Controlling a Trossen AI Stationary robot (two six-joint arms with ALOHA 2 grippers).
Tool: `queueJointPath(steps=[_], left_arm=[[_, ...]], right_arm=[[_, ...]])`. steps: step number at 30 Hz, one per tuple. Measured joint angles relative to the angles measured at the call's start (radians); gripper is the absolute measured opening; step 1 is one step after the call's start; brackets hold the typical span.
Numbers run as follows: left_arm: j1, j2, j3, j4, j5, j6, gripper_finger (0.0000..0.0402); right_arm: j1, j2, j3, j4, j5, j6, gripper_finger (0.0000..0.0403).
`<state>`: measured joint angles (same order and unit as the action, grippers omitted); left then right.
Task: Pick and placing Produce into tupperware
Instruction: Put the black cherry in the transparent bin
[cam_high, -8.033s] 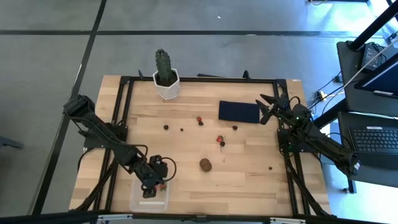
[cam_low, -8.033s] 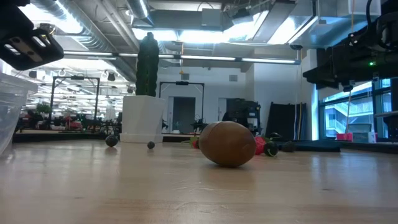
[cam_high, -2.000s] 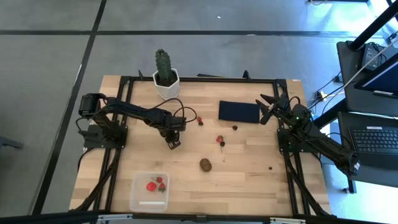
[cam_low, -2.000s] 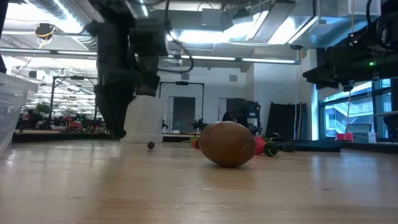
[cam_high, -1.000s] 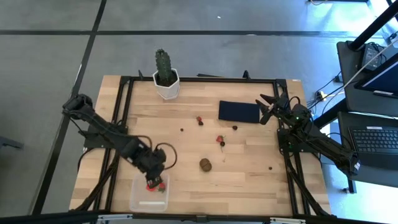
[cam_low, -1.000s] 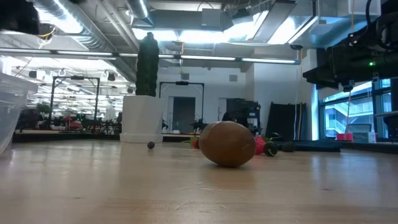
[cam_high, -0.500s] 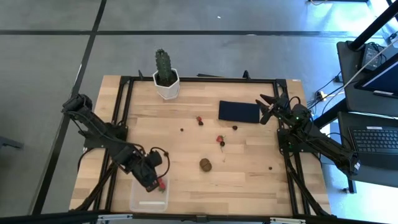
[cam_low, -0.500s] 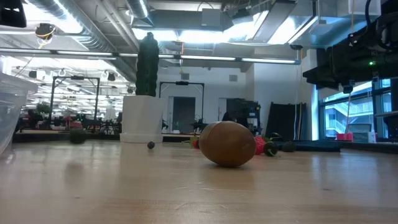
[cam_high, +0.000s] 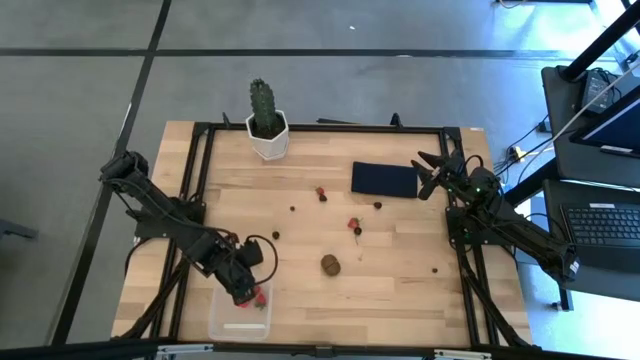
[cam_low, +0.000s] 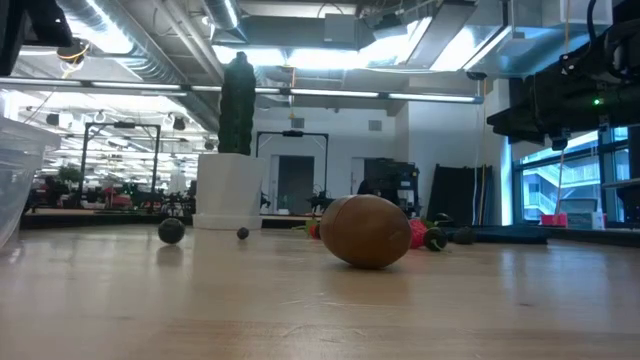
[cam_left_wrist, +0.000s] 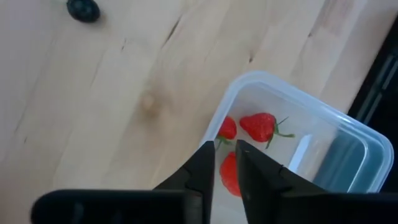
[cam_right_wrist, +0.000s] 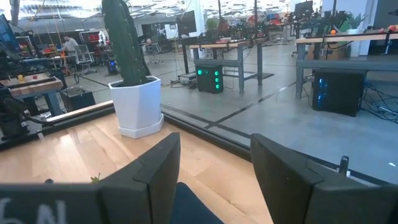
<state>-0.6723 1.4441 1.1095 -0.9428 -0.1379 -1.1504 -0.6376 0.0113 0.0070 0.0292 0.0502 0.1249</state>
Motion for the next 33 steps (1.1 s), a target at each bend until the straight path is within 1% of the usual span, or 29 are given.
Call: queueJointPath(steps=[4,12,15,18,22,26,33], left_arm=[[0.013,0.0,0.0,-0.026,0.002,-0.021,0.0109],[0.076,0.004,0.0,-0.079,-0.003,0.036,0.0243],[0.103,0.004,0.0,-0.075,-0.01,0.036,0.0273],[0.116,0.004,0.0,-0.075,-0.014,0.05,0.0286],[0.16,0.004,0.0,-0.082,-0.108,0.053,0.0283],[0.229,0.004,-0.003,-0.08,-0.103,0.055,0.0275],[0.358,0.004,-0.071,-0.016,-0.082,0.222,0.0273]], right_arm=[[0.0,0.0,0.0,0.0,0.0,-0.002,0.0198],[0.0,0.0,0.0,0.0,0.0,-0.002,0.0198],[0.0,0.0,0.0,0.0,0.0,-0.002,0.0198],[0.0,0.0,0.0,0.0,0.0,-0.006,0.0198],[0.0,0.0,0.0,0.0,0.0,-0.009,0.0198],[0.0,0.0,0.0,0.0,0.0,-0.032,0.0198],[0.0,0.0,0.0,0.0,0.0,-0.055,0.0198]])
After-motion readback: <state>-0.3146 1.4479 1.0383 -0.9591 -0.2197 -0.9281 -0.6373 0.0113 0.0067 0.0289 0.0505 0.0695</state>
